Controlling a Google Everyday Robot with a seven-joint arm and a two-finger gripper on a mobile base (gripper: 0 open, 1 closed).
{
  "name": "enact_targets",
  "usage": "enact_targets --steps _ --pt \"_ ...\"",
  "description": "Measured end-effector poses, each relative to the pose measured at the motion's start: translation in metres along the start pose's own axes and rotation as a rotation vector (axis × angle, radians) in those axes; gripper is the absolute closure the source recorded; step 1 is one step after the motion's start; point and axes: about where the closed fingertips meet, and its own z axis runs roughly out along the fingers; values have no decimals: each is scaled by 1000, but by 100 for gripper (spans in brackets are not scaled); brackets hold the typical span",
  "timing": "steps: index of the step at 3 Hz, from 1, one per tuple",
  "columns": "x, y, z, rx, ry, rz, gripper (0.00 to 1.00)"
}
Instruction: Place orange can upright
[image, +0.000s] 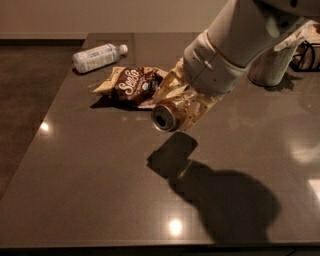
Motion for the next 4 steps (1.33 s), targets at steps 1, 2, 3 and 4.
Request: enact_targets --steps 1,2,3,4 --pt "0 -3 -4 23 17 22 100" --pt "0 -3 -4 23 17 22 100" --pt "4 -6 -9 73 66 80 100" --pt "14 -6 -23 177 174 234 100"
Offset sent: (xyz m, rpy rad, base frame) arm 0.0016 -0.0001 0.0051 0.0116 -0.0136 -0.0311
